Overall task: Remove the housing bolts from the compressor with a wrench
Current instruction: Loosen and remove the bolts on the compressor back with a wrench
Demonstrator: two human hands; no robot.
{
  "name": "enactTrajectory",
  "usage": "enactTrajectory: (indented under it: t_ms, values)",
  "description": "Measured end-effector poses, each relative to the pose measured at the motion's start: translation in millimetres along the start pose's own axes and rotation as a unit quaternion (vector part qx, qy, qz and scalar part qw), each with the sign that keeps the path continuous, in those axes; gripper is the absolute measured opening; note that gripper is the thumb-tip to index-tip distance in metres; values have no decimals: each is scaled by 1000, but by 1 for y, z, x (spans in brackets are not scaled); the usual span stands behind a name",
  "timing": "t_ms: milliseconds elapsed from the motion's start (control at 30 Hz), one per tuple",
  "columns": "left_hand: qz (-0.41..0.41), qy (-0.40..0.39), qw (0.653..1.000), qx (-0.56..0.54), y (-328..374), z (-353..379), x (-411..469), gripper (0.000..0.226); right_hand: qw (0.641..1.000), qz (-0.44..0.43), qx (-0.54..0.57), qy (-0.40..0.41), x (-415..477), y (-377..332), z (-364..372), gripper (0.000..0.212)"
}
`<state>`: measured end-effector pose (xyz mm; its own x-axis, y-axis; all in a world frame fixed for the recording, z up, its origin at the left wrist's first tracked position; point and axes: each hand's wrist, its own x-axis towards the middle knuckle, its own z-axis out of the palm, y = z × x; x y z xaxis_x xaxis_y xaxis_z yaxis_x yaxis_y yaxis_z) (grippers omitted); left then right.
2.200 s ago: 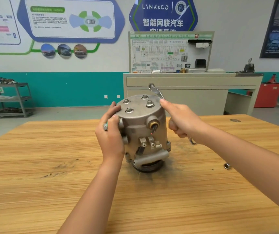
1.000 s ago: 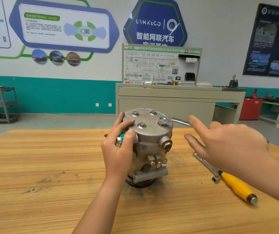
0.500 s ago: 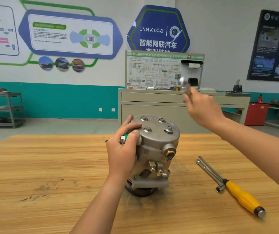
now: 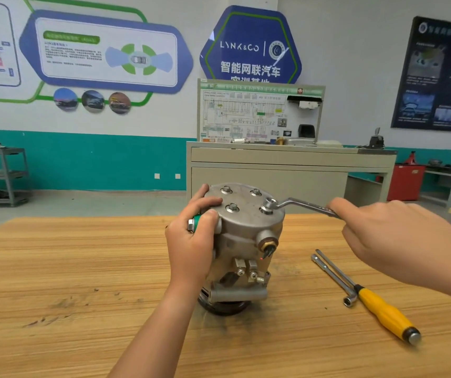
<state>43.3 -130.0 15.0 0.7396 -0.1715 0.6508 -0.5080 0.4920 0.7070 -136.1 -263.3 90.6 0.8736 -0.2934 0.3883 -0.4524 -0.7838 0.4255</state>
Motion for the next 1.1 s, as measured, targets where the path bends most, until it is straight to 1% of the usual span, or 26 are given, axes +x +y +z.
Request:
enactTrajectory:
  t_ms: [167,267,333,400,467,500,567,733,800,867,900,933,967,1000,1033,1100]
  values:
    - [1,0,1000,2,-1,-4,-1,24,999,36,9,-14,8,-8,2,12]
    - [4,4,1000,-3,-1,-7,0,25,999,30,3,-12,12,-8,2,17]
    - [0,11,1000,-13,-2,-8,0,25,1000,23,1,-15,12,-11,1,15]
    - [-3,18,1000,-23,-3,-8,-1,25,999,21,-21,-24,10,-16,1,7]
    - [2,20,1000,-23,-4,-6,-2,24,998,39,-46,-31,6,-22,3,21]
    - [3,20,1000,-21,-4,-5,-3,24,997,43,-57,-36,4,-23,6,24]
    - [2,20,1000,-18,-4,-3,-3,23,996,46,-66,-45,0,-27,8,23]
    - [13,17,1000,4,-3,0,-4,23,994,27,-104,-31,-5,-43,-5,32]
    - [14,14,1000,17,-3,2,-5,23,992,41,-111,-30,-6,-45,-7,35]
    - [13,13,1000,21,-2,4,-6,22,993,58,-98,-30,-8,-48,-7,31]
    - [13,13,1000,22,-2,4,-6,22,995,62,-71,-16,-10,-45,-3,26]
    - [13,13,1000,22,-1,3,-6,22,997,61,-26,33,-13,-38,4,25]
    - [11,14,1000,22,-1,2,-6,22,994,59,2,90,-14,-30,10,29]
    - [9,13,1000,23,-1,2,-6,22,990,53,7,129,-12,-22,16,36]
    - [8,12,1000,24,-1,2,-6,22,988,41,-1,151,-7,-14,23,43]
    - [3,14,1000,14,0,3,-6,23,979,3,-20,203,7,-4,33,45]
